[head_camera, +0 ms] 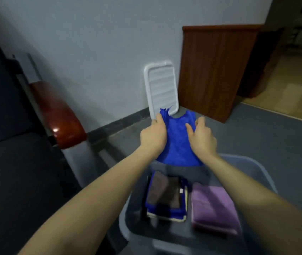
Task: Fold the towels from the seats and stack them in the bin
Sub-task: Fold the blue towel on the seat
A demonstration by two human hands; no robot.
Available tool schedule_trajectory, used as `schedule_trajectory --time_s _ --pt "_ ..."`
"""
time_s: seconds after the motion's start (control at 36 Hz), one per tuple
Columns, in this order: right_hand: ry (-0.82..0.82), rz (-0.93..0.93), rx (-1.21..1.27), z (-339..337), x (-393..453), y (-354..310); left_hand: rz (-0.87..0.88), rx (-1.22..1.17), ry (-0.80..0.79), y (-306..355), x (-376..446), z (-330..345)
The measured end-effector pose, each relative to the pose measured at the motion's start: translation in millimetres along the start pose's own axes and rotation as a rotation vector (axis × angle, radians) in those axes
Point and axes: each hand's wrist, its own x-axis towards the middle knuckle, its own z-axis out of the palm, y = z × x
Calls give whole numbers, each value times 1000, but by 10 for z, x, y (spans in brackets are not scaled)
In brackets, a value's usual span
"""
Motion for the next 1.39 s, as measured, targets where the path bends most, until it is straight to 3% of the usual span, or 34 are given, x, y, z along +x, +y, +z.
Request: schedule_trajectory --time_s 0.08,0.19,0.39,0.53,0.78,0.92,1.06,1.39 --pt "-56 76 7 121 -15 512 52 -87 -87 163 2 465" --pt "-189 236 33 357 -54 1285 115 -242 -321 391 -168 1224" --pt "-212 412 84 751 -263 2163 36 -321 -600 438 -409 2223" --pt "-211 464 55 962 -460 2599 -22 -395 -679 480 -507 2709" --pt "-223 317 -7 1098 -627 3216 -65 -456 -740 531 -708 3272" --pt "-325 408 -102 1170 -694 3433 -72 -413 -786 566 -776 3509" --pt "-442 430 -124 1212 -726 3507 -98 -319 -959 608 -797 3527" --pt "-481 316 -290 1268 -758 3470 -104 -261 -945 644 -866 3464"
